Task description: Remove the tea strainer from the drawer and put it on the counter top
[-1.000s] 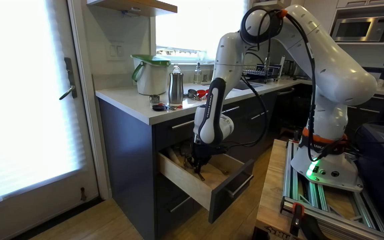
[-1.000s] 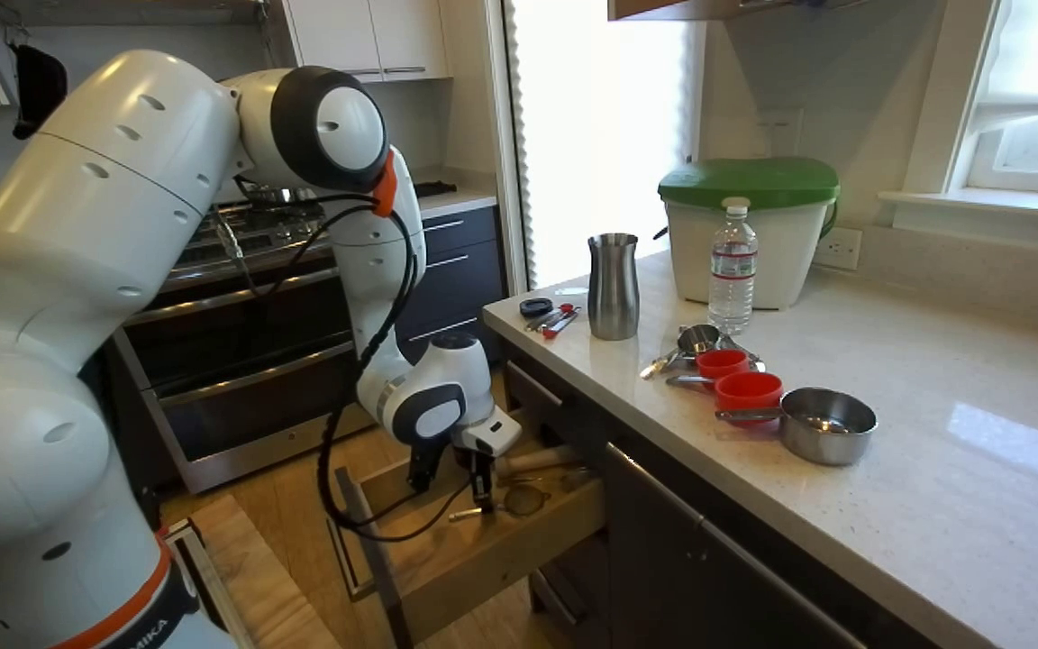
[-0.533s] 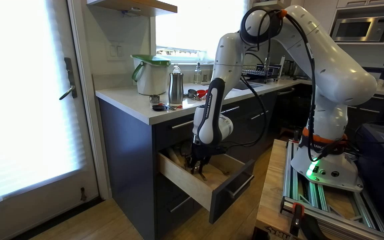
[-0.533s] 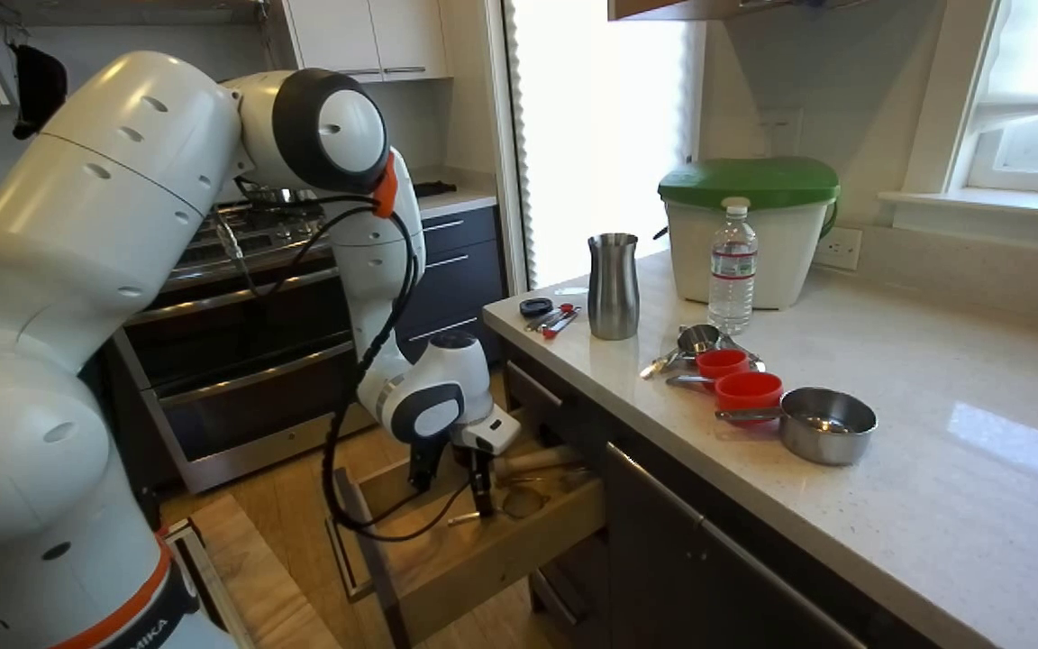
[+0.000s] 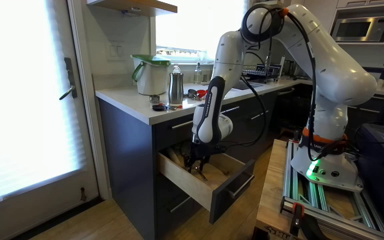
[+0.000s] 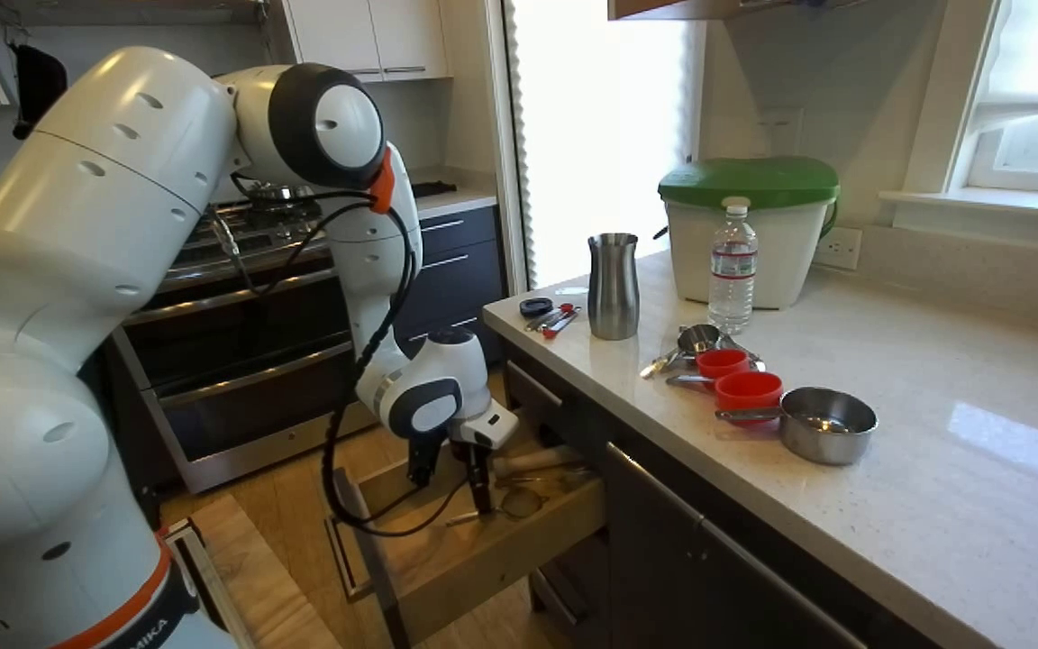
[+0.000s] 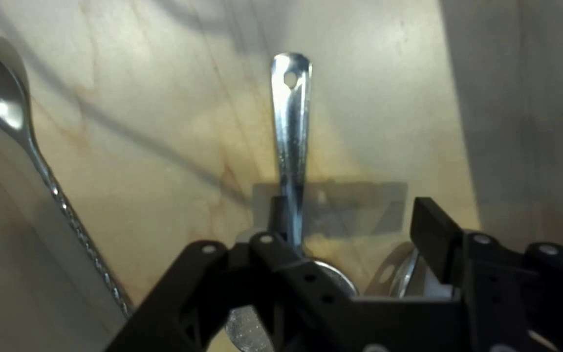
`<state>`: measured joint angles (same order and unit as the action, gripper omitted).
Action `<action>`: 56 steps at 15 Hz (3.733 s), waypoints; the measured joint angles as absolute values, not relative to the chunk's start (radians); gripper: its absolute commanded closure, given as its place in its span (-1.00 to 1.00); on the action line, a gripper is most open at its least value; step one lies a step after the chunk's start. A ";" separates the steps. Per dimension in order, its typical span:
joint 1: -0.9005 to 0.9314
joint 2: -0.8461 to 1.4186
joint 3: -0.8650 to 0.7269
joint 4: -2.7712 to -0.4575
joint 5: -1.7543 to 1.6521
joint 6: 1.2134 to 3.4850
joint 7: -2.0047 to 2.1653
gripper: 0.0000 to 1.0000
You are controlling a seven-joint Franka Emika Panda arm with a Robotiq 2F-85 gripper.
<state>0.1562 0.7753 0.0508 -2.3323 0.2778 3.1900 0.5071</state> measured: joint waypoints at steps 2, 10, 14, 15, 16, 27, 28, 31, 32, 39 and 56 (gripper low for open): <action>0.153 0.767 0.050 -2.336 0.288 3.190 0.504 -0.45; 0.131 0.770 0.044 -2.341 0.294 3.190 0.489 -0.03; 0.131 0.778 0.038 -2.341 0.295 3.190 0.489 0.08; 0.132 0.780 0.038 -2.341 0.295 3.190 0.488 0.20; 0.132 0.781 0.038 -2.341 0.295 3.190 0.488 0.17; 0.147 0.794 0.028 -2.335 0.295 3.185 0.485 0.66; 0.149 0.794 0.027 -2.335 0.295 3.183 0.485 0.83; 0.150 0.792 0.014 -2.334 0.295 3.181 0.482 0.94; 0.151 0.793 0.013 -2.331 0.295 3.181 0.481 0.94; 0.172 0.793 -0.002 -2.329 0.295 3.172 0.481 0.94; 0.174 0.447 0.024 -2.461 0.290 2.722 0.438 0.94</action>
